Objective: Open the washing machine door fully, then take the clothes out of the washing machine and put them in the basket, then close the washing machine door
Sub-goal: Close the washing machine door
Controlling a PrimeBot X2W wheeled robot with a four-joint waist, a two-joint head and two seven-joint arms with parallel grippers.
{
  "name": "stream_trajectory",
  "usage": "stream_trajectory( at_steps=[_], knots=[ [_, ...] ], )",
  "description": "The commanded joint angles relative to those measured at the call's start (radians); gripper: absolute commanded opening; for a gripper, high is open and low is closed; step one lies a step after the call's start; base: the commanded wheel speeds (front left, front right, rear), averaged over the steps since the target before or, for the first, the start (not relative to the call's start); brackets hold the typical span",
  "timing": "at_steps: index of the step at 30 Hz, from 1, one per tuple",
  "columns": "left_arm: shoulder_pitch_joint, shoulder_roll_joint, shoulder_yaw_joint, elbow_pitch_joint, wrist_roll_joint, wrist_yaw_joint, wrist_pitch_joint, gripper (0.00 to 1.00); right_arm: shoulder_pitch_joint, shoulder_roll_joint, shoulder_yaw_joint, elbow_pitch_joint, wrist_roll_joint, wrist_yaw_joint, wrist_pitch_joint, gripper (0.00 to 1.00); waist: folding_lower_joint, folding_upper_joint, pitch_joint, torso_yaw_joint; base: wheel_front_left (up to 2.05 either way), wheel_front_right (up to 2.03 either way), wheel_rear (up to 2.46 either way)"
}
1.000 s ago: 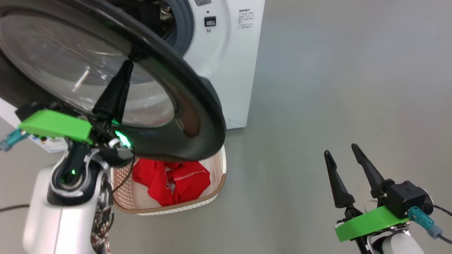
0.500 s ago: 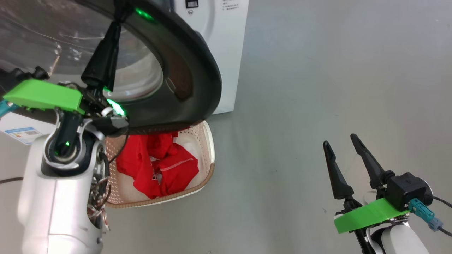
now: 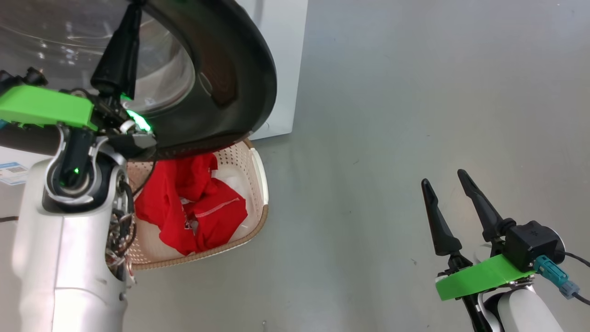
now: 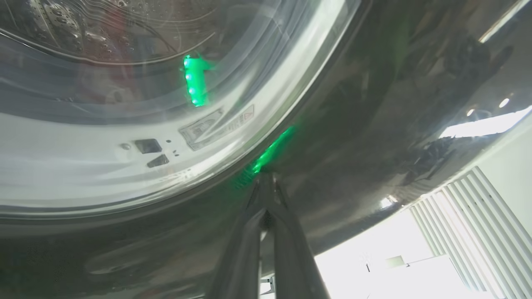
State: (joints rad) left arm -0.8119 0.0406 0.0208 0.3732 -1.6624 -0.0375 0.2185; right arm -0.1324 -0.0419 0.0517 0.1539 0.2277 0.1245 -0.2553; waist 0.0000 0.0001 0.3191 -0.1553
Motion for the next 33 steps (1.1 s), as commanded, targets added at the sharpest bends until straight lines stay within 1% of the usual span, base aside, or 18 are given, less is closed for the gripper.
stream_trajectory(
  at_steps=[1,8,12,13,14,15,23,27,33],
  knots=[
    [-0.038,0.028,0.025,-0.02,0.0,-0.015,-0.002,0.0,-0.034,-0.008,0.027,-0.026,0.003,0.006,-0.006,1.0,0.0,-0.0001,0.001,-0.003,0.0,0.0,0.0],
    [-0.026,0.028,0.013,-0.001,0.015,-0.035,0.001,0.0,-0.034,-0.008,0.019,-0.018,0.003,0.006,-0.006,1.0,0.0,-0.0001,-0.014,0.001,0.0,0.0,0.0],
    [0.023,0.04,-0.014,-0.021,0.062,-0.049,-0.005,0.0,-0.027,-0.008,0.014,-0.014,0.006,0.006,-0.006,1.0,0.0,-0.0001,-0.038,0.016,0.0,0.0,0.0],
    [0.039,0.047,-0.021,-0.03,0.081,-0.052,-0.012,0.18,-0.025,-0.008,0.012,-0.013,0.007,0.006,-0.006,1.0,0.0,-0.0001,-0.044,0.022,0.0,0.0,0.0],
    [0.057,0.057,-0.032,-0.04,0.106,-0.056,-0.018,0.42,-0.023,-0.008,0.011,-0.011,0.007,0.006,-0.006,1.0,0.0,-0.0001,-0.051,0.027,0.0,0.0,0.0],
    [0.096,0.078,-0.055,-0.061,0.163,-0.062,-0.038,1.0,-0.019,-0.008,0.009,-0.009,0.007,0.006,-0.006,1.0,0.0,-0.0001,-0.066,0.04,0.0,0.0,0.0],
    [0.258,0.125,-0.088,-0.146,0.289,-0.053,-0.103,1.0,0.001,-0.008,0.004,0.006,0.006,0.006,-0.006,1.0,0.0,-0.0001,-0.14,0.096,0.0,0.0,0.0],
    [0.338,0.155,-0.099,-0.203,0.372,-0.051,-0.156,1.0,0.012,-0.008,0.001,0.01,0.004,0.006,-0.006,1.0,0.0,-0.0001,-0.173,0.121,0.0,0.0,0.0],
    [0.455,0.212,-0.121,-0.27,0.543,-0.048,-0.268,1.0,0.031,-0.008,-0.003,0.012,0.003,0.006,-0.006,1.0,0.0,-0.0001,-0.219,0.138,0.0,0.0,0.0]
  ],
)
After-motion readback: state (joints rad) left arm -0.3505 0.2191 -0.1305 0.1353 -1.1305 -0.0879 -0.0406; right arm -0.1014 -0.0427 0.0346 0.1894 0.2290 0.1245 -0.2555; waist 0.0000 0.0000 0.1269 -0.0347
